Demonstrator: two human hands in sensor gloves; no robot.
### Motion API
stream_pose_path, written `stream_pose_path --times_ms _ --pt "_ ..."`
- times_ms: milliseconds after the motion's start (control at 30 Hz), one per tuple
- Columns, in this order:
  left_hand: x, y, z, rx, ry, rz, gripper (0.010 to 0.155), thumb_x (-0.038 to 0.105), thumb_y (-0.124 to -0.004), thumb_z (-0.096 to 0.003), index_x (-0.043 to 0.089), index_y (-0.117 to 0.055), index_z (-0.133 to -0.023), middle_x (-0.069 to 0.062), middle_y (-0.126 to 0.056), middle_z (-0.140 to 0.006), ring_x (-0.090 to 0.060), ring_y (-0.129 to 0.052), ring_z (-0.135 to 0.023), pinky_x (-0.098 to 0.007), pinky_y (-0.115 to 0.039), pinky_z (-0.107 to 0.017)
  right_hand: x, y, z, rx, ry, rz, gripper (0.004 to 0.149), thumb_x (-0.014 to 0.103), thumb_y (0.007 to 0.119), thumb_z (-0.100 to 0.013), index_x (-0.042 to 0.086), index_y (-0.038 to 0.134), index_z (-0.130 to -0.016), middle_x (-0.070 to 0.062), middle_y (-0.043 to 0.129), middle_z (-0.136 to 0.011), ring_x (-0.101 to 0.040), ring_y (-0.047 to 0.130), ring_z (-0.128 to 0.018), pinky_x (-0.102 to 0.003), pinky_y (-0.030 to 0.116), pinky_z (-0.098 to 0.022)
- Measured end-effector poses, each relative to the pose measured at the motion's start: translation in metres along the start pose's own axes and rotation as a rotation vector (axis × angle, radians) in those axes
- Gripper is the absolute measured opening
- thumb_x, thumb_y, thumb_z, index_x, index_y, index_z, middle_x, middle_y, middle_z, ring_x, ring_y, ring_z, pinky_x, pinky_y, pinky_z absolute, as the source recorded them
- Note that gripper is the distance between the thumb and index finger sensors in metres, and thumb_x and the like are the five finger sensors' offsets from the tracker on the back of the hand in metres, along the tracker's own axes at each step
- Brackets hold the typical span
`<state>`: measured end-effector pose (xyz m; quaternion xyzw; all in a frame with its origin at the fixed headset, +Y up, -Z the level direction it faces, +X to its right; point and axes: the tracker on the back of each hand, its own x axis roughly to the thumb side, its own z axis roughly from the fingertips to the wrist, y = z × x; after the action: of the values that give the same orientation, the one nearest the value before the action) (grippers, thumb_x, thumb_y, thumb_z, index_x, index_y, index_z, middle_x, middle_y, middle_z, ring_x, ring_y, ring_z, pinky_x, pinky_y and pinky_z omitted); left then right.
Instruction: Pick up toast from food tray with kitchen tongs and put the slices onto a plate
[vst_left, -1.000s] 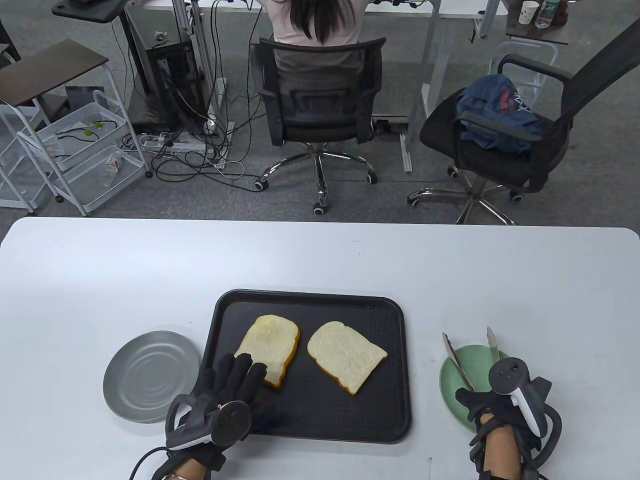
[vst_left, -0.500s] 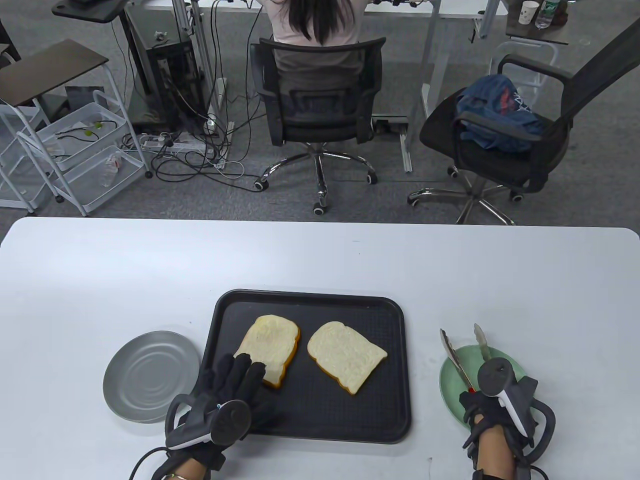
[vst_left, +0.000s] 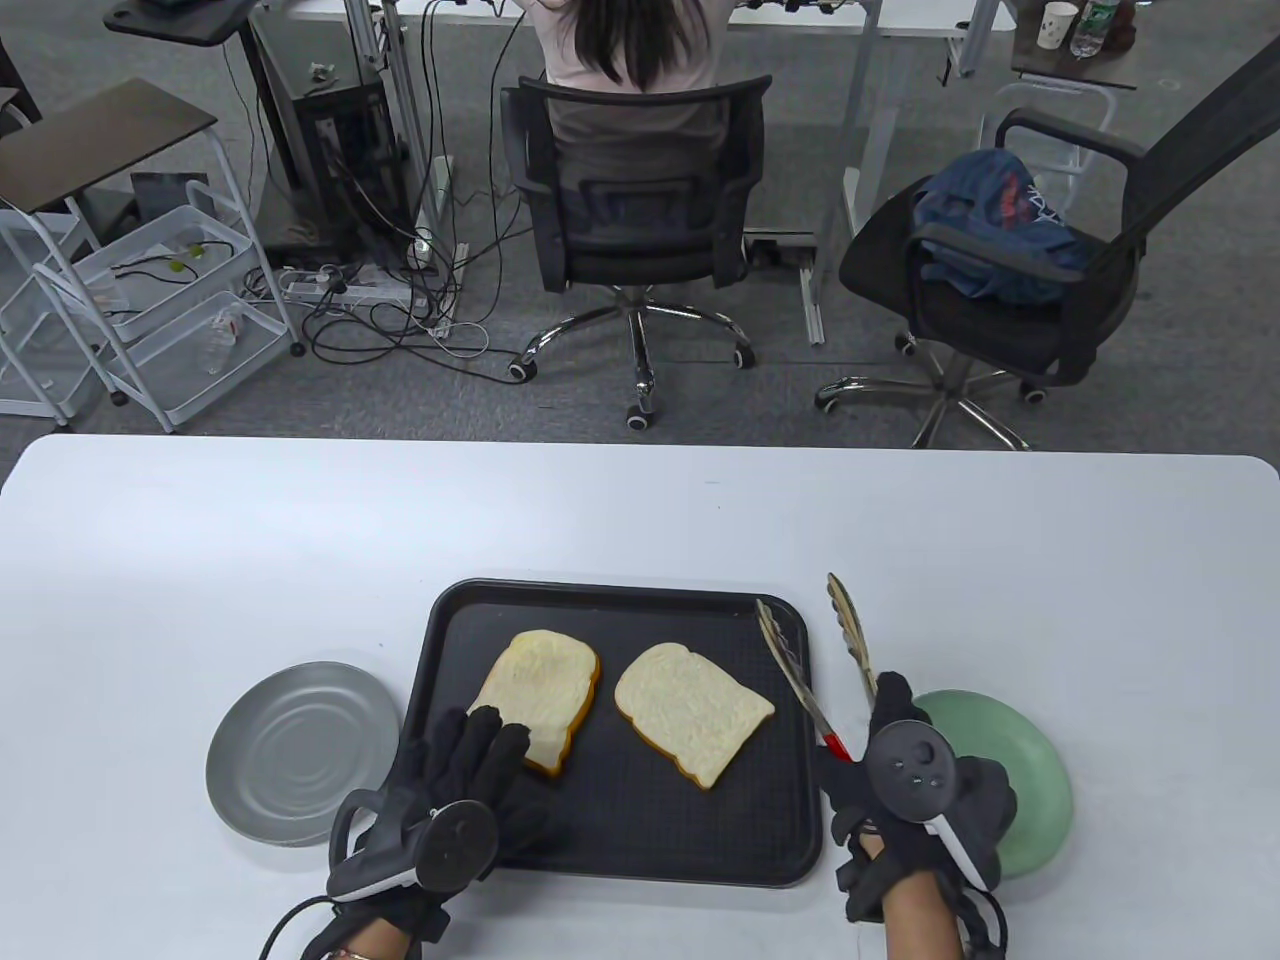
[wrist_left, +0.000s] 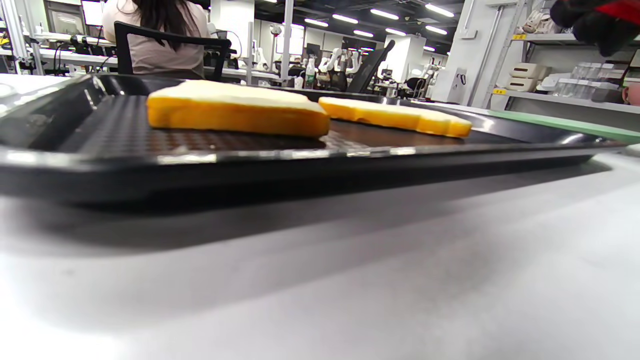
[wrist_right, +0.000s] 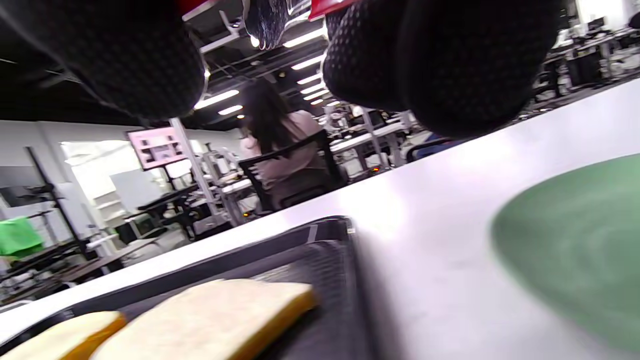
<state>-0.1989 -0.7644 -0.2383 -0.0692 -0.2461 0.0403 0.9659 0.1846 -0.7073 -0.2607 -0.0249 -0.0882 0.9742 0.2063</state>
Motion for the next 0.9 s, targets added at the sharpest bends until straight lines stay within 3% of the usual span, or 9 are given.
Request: stream_pose_path --times_ms 300,633,900 --pt "-0.001 0.001 0.002 0.016 0.001 -0.004 0.083 0.063 -0.038 -0.0719 0.005 -0.024 -0.129 -0.035 -0.023 -0.129 -0.066 -0.027 -0.112 -0.080 -0.039 -0.075 0.048 0.040 0.012 -0.006 -0.152 -0.059 0.103 0.053 0.089 -0.027 -0.003 0.037 -0.096 -0.032 0.066 -0.080 -0.028 0.090 -0.044 -0.037 0.088 -0.024" --pt "-0.001 0.002 0.002 0.014 0.019 -0.019 0.083 0.063 -0.038 -0.0719 0.005 -0.024 -0.129 -0.035 -0.023 -0.129 -0.066 -0.027 -0.112 -0.080 -0.039 -0.075 0.037 0.057 0.013 0.028 -0.186 -0.082 0.105 0.053 0.089 -0.028 -0.005 0.036 -0.097 -0.033 0.065 -0.081 -0.030 0.089 -0.045 -0.038 0.087 -0.025" --pt "-0.009 0.017 0.004 0.066 0.069 -0.002 0.082 0.062 -0.039 -0.0722 0.005 -0.024 -0.130 -0.034 -0.023 -0.130 -0.065 -0.026 -0.113 -0.080 -0.038 -0.076 0.029 0.061 0.013 0.081 -0.172 -0.115 0.105 0.053 0.089 -0.028 -0.006 0.035 -0.096 -0.034 0.063 -0.082 -0.031 0.088 -0.045 -0.040 0.086 -0.026"
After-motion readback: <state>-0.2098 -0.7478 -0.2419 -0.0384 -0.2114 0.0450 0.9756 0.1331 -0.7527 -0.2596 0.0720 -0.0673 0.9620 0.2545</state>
